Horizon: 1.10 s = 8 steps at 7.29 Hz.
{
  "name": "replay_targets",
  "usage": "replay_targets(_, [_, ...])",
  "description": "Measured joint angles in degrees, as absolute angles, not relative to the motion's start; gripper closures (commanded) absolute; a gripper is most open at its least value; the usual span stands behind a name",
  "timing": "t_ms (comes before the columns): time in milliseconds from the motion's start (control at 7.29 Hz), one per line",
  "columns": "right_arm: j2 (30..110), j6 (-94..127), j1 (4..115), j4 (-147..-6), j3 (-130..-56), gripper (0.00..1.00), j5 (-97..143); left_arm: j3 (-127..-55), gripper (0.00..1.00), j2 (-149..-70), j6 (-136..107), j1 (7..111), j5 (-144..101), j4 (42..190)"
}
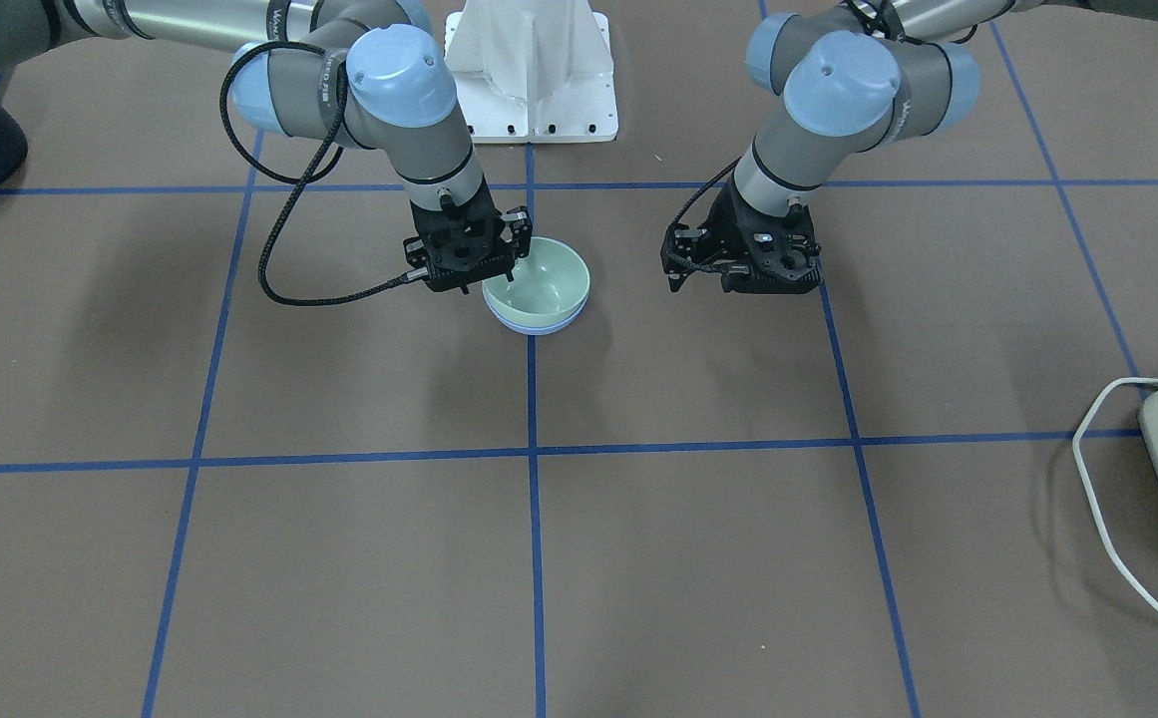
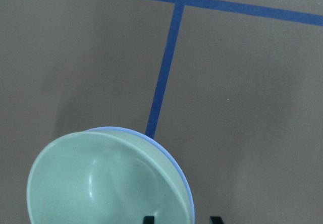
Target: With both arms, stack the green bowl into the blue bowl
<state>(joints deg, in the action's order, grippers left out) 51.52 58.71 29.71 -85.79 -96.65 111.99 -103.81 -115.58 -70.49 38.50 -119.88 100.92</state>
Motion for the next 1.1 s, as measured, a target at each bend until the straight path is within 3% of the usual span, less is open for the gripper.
replay_targets(411, [52.4,58.7,31.8,-85.7,-99.3,0.00,112.6,-104.0,0.29,-115.6,-70.4,38.7,-120.0,100.9])
replay_targets(1097, [63.9,58.4,44.5,-85.1,-108.6,0.00,117.3,-105.5,0.28,-111.2,-59.5,47.2,-126.1,100.7])
